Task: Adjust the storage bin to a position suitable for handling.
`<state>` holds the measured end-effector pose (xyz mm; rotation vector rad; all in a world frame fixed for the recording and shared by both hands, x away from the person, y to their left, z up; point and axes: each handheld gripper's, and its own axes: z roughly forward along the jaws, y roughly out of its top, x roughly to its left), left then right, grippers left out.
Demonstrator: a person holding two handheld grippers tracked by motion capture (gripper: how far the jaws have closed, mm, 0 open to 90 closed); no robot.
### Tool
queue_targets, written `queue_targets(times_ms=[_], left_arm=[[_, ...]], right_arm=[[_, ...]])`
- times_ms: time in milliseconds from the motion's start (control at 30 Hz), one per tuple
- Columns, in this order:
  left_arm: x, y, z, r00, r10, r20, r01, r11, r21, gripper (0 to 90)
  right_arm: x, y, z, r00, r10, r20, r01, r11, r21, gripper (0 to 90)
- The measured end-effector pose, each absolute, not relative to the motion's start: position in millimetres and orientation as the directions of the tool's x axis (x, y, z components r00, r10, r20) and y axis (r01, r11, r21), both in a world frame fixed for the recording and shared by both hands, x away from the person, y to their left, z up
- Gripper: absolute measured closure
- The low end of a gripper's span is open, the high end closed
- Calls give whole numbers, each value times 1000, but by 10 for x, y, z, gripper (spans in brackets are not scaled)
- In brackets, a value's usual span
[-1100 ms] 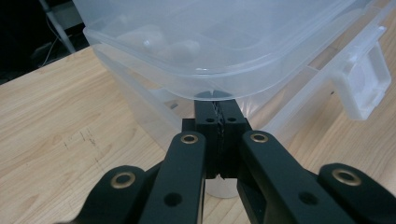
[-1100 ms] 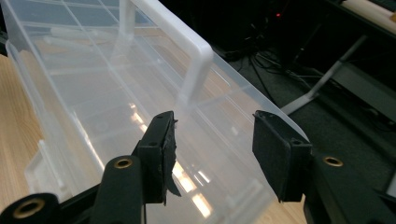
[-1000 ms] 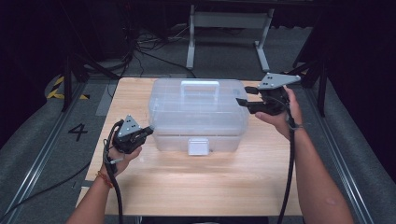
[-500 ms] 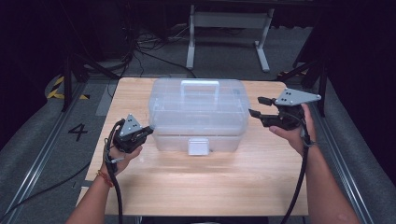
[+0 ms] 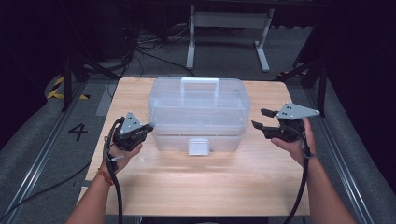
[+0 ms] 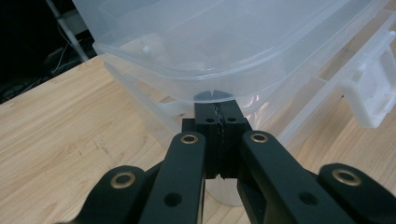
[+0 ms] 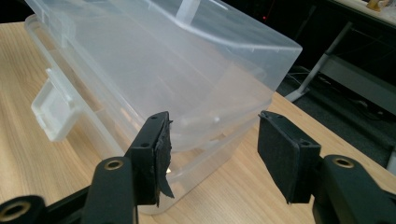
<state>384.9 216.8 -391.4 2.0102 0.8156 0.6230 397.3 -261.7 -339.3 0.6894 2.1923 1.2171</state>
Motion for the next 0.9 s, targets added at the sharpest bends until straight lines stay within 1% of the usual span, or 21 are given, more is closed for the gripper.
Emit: queue_targets(times_ms=[233,367,533,633,667,800,833,900], left_arm=[[3853,2170,-3897,664,736,128,303,-422,855,899],[3864,2173,-3861,664,736,131,295,-418,859,899],[3877,2175,-3802,664,737,129,290,-413,863,899],[3877,2163,-3779,667,733,132,286,-416,863,899],[3881,2162,-3769,667,731,145,277,-425,862,899],[3887,2159,-3748,669,730,143,277,-423,862,899],[3885,2150,-3748,666,735,130,282,-409,868,899],[3889,2148,-3740,668,731,138,278,-418,865,899]], right_arm=[[3983,-2610,-3602,-742,637,-211,194,505,841,438],[4001,-2560,-3671,-754,622,-212,182,508,842,449],[4008,-2467,-3738,-763,607,-220,182,529,829,441],[4022,-2435,-3767,-757,612,-229,179,533,827,440],[4032,-2427,-3773,-751,615,-239,176,536,825,440],[4063,-2408,-3776,-738,629,-243,171,523,835,446],[4075,-2405,-3775,-730,636,-249,169,522,836,448],[4107,-2413,-3776,-712,655,-253,166,508,845,457]])
